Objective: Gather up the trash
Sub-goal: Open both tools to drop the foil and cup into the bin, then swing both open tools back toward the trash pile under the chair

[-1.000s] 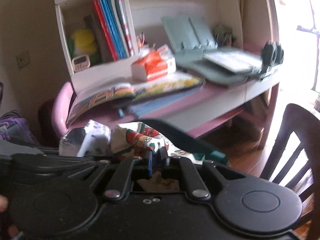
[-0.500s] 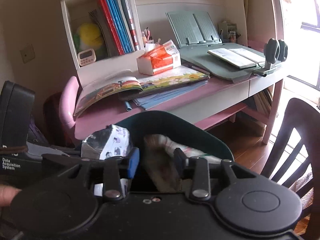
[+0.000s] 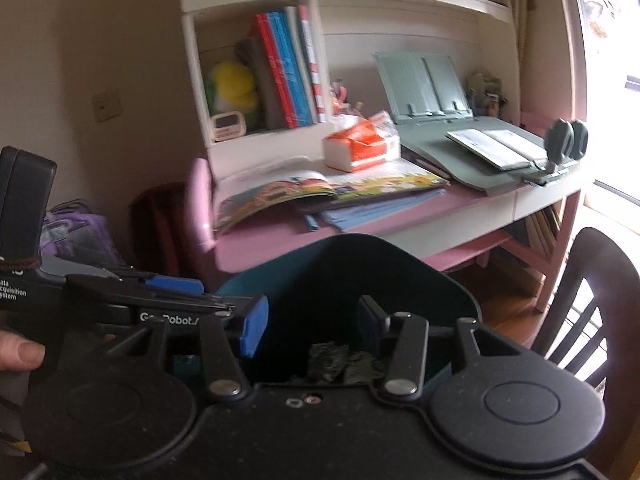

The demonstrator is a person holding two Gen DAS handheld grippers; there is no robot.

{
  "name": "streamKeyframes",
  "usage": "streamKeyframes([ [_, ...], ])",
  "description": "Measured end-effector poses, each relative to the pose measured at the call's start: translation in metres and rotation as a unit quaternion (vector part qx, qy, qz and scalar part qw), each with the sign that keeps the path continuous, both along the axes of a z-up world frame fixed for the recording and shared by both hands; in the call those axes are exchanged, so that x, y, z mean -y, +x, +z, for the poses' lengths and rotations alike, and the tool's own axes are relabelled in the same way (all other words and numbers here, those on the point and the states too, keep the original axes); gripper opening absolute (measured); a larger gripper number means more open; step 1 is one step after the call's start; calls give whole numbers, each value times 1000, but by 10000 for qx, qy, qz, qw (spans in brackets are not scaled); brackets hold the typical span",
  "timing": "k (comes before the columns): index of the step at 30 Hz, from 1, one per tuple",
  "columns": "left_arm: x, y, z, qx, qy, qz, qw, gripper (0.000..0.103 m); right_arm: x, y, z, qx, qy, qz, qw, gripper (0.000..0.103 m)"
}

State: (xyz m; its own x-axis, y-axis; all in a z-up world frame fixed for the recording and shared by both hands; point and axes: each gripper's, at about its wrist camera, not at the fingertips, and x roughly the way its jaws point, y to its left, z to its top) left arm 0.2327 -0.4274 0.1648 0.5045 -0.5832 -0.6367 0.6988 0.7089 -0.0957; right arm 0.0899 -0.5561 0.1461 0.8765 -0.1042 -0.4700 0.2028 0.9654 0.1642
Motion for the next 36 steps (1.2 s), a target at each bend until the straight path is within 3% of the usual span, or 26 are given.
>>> streamKeyframes([
  [7, -61, -25, 13, 159, -46, 155, 9997, 73, -46, -10, 10, 13, -70, 413, 9991, 50],
  [18, -186, -51, 10, 152, -127, 650, 9977, 73, -138, -13, 8, 1, -83, 1349, 9908, 51],
  [28, -310, -64, -22, 37, -11, 1409, 9900, 79, -238, 11, -23, -235, -18, 2364, 9714, 55],
  [36, -415, -64, -69, -203, 23, 2150, 9764, 87, -319, 41, -71, -646, 49, 3150, 9469, 57],
])
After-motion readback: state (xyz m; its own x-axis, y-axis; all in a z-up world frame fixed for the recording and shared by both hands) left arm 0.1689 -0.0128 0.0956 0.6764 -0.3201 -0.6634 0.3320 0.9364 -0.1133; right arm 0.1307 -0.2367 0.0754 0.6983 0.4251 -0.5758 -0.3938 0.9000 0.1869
